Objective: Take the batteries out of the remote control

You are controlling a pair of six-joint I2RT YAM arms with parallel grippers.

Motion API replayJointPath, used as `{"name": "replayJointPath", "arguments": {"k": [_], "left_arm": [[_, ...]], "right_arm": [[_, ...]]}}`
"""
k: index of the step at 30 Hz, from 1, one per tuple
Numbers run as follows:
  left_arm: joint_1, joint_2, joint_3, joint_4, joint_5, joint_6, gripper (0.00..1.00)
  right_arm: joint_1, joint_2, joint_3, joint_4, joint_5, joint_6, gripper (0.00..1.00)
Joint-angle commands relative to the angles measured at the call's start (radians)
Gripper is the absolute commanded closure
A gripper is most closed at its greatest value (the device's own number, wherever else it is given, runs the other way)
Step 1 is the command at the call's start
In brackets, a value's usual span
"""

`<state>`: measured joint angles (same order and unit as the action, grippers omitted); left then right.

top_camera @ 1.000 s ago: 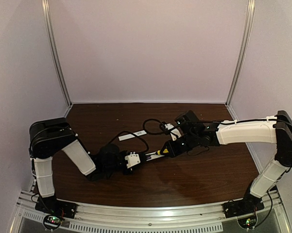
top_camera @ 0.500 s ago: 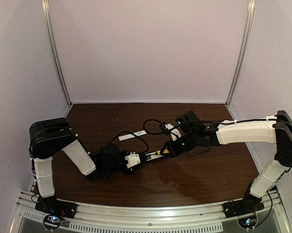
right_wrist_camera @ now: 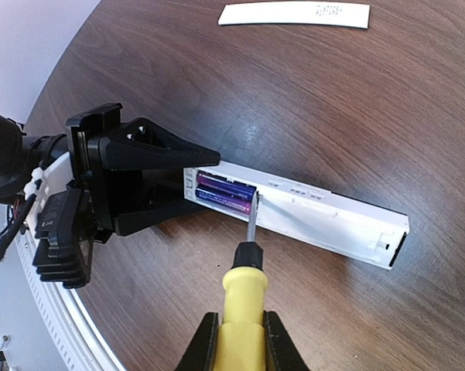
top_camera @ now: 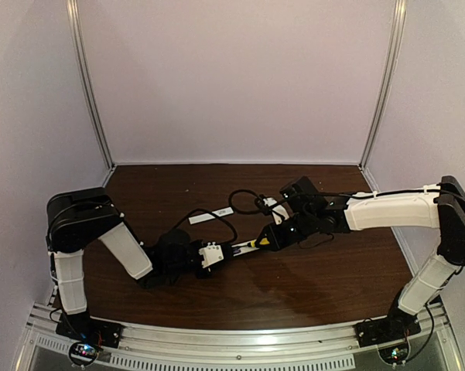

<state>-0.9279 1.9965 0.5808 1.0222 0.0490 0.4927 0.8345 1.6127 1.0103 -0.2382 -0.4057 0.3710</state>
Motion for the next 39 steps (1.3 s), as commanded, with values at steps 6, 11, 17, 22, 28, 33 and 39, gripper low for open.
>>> {"name": "replayJointPath", "arguments": {"k": [6, 11, 17, 22, 28, 33, 39], "left_arm": [[-0.023, 0.021, 0.021, 0.096, 0.029, 0.008, 1.00], [-0.023, 0.021, 0.020, 0.096, 0.032, 0.007, 1.00], [-0.025, 0.022, 0.021, 0.096, 0.035, 0.007, 1.00], [-0.025, 0.024, 0.024, 0.092, 0.035, 0.008, 1.00], [-0.024, 0.025, 0.024, 0.090, 0.036, 0.008, 1.00], [-0.025, 0.026, 0.025, 0.088, 0.034, 0.007, 1.00], [-0.024, 0.026, 0.026, 0.084, 0.036, 0.006, 1.00]], "right_arm": [[0.032, -0.002, -0.017, 0.118, -0.252, 0.014, 1.00], [0.032, -0.009, -0.023, 0.137, -0.278, 0.022, 1.00], [0.035, -0.013, -0.029, 0.147, -0.296, 0.026, 1.00], [0.037, -0.017, -0.027, 0.149, -0.304, 0.028, 1.00], [0.041, -0.024, -0.026, 0.149, -0.308, 0.029, 1.00], [0.044, -0.028, -0.022, 0.145, -0.311, 0.026, 1.00], [0.046, -0.038, -0.018, 0.135, -0.314, 0.023, 1.00]]}}
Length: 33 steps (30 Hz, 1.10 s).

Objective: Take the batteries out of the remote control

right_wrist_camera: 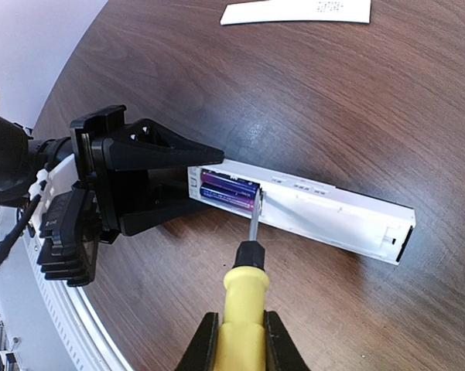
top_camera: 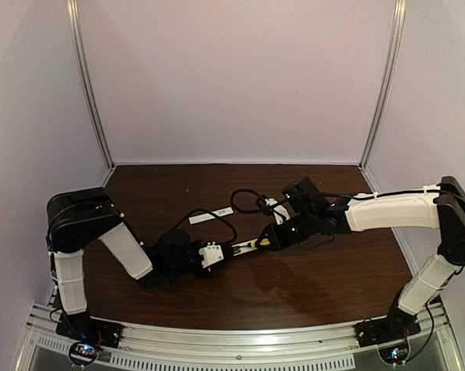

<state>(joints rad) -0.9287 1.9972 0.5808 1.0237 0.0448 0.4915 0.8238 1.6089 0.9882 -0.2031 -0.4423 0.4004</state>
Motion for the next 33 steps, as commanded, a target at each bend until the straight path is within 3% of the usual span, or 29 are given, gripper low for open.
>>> {"name": "replayJointPath", "arguments": {"k": [1, 33], "left_arm": [[-0.023, 0.026, 0.027, 0.081, 0.039, 0.008, 1.00], [-0.023, 0.027, 0.043, 0.040, 0.054, 0.015, 1.00]], "right_arm": [[0.057, -0.034, 0.006, 0.099, -0.277, -0.007, 1.00], [0.068, -0.029, 0.036, 0.098, -0.283, -0.014, 1.00]]}}
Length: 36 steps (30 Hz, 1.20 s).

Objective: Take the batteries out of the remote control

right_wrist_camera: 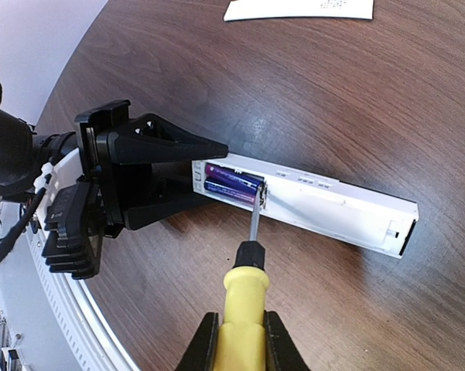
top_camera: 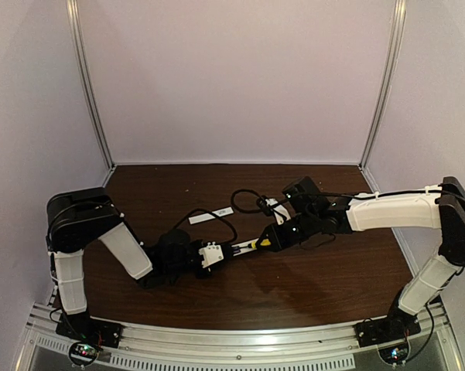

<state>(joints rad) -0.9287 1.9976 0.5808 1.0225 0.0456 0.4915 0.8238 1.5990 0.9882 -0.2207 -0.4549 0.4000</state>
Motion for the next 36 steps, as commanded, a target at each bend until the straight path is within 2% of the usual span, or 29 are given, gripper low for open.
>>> {"name": "replayJointPath", "arguments": {"k": [1, 25, 36], "left_arm": [[-0.024, 0.027, 0.043, 0.041, 0.054, 0.015, 1.00], [-0.027, 0.022, 0.060, 0.030, 0.078, 0.002, 1.00], [-0.027, 0.020, 0.054, 0.028, 0.076, -0.002, 1.00]], "right_arm": [[0.067, -0.019, 0.037, 0.115, -0.271, -0.013, 1.00], [0.092, -0.018, 0.058, 0.106, -0.257, -0.009, 1.00], [0.096, -0.001, 0.074, 0.052, -0.194, -0.032, 1.00]]}}
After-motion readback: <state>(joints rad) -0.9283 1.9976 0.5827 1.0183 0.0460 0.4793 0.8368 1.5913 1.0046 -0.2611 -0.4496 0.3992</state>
